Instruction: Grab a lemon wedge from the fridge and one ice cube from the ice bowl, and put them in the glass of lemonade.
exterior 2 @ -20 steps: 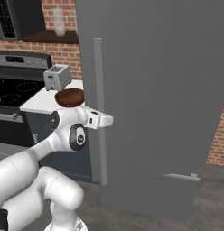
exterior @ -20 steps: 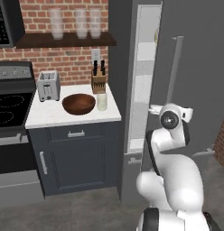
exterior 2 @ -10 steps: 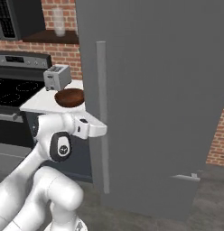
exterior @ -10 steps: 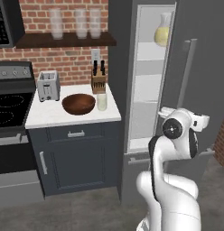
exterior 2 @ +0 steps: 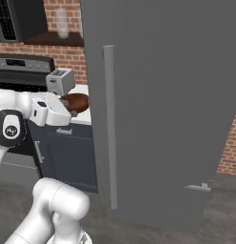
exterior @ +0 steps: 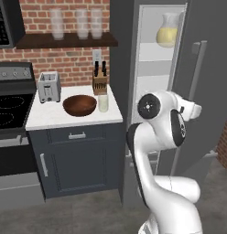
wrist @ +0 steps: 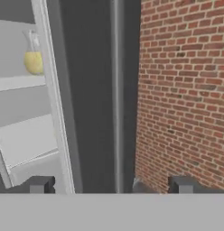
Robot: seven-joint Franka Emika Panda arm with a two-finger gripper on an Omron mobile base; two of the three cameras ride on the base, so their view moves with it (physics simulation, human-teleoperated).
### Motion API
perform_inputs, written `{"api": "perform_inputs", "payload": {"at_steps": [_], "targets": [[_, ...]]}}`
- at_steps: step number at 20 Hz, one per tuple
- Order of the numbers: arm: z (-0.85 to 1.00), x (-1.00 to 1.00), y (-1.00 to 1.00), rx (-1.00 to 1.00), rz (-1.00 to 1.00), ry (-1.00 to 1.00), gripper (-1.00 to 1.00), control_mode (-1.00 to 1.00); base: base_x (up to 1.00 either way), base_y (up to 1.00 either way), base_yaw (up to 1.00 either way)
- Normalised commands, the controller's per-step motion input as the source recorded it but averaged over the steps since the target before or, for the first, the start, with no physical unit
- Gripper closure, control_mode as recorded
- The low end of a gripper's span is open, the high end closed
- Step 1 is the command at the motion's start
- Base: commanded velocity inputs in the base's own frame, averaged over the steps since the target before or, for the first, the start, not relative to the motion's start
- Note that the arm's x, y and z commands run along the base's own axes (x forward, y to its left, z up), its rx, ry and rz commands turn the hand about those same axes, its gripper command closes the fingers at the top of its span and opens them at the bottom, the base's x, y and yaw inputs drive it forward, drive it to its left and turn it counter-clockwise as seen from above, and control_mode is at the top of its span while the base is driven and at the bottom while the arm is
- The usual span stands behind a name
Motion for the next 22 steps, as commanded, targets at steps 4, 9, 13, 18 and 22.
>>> {"api": "perform_inputs", "payload": {"at_steps": [4, 9, 13, 18, 22], "targets": [[0.14, 0.16, 0.79, 0.02, -0.13, -0.04, -1.0, -1.0, 0.0, 0.0, 0.0], [-0.06, 0.41, 0.02, 0.0, -0.06, -0.01, -1.0, -1.0, 0.0, 0.0, 0.0], [-0.05, 0.48, -0.02, 0.0, 0.0, 0.0, -1.0, -1.0, 0.0, 0.0, 0.0], [-0.11, 0.7, -0.01, 0.0, -0.09, 0.02, -1.0, -1.0, 0.0, 0.0, 0.0], [-0.05, 0.62, -0.03, 0.0, -0.12, 0.01, -1.0, -1.0, 0.0, 0.0, 0.0]]}}
